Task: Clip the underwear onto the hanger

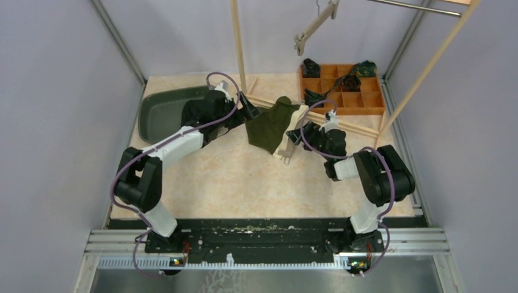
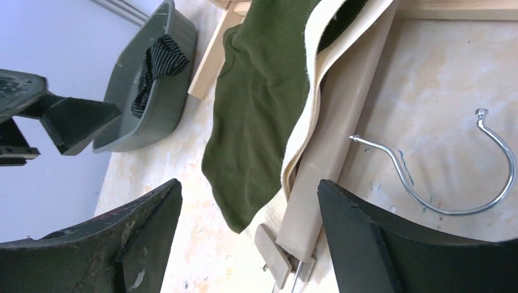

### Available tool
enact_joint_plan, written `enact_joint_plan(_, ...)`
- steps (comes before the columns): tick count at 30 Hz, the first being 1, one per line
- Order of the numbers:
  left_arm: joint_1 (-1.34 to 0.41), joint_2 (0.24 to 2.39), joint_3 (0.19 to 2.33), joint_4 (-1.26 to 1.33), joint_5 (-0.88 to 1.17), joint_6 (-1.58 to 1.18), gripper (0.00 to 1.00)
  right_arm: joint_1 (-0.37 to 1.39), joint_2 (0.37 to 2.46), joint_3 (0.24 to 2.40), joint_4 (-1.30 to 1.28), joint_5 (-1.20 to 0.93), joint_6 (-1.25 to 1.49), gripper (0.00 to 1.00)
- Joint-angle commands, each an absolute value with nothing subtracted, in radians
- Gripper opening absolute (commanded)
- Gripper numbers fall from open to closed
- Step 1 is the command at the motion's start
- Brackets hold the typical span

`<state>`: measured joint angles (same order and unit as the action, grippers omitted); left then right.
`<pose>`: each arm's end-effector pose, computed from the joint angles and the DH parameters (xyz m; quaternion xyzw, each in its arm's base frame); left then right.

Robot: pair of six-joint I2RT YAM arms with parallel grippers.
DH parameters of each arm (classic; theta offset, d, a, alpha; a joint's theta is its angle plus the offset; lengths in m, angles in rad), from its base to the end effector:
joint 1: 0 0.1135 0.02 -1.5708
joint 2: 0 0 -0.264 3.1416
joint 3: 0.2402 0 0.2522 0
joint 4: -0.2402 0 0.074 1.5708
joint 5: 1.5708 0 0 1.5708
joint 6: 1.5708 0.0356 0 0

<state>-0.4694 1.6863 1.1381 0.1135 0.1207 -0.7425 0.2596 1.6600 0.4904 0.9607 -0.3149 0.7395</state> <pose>0.3458 -0.1802 0.2532 -0.0824 0.8380 -0.3476 0.4124 0.2870 0.0876 0.1520 0.0865 0.7688 0.4048 0.4874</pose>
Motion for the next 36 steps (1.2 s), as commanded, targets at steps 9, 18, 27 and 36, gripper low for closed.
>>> enact_joint_plan(9,-0.447,1.632,1.114,0.161,0.209,-0.758,0.99,0.271,1.823,0.490,1.187,-0.306,0.821,0.81)
enact_joint_plan(18,-0.446,1.621,1.078,0.196,0.230,-0.771,0.99,0.282,1.929,0.526,1.279,-0.305,0.868,0.78)
enact_joint_plan(27,-0.445,1.621,1.072,0.191,0.232,-0.767,0.99,0.306,2.006,0.583,1.299,-0.283,0.885,0.73)
enact_joint_plan(36,-0.445,1.612,1.069,0.173,0.223,-0.759,0.99,0.308,2.042,0.603,1.301,-0.257,0.880,0.52)
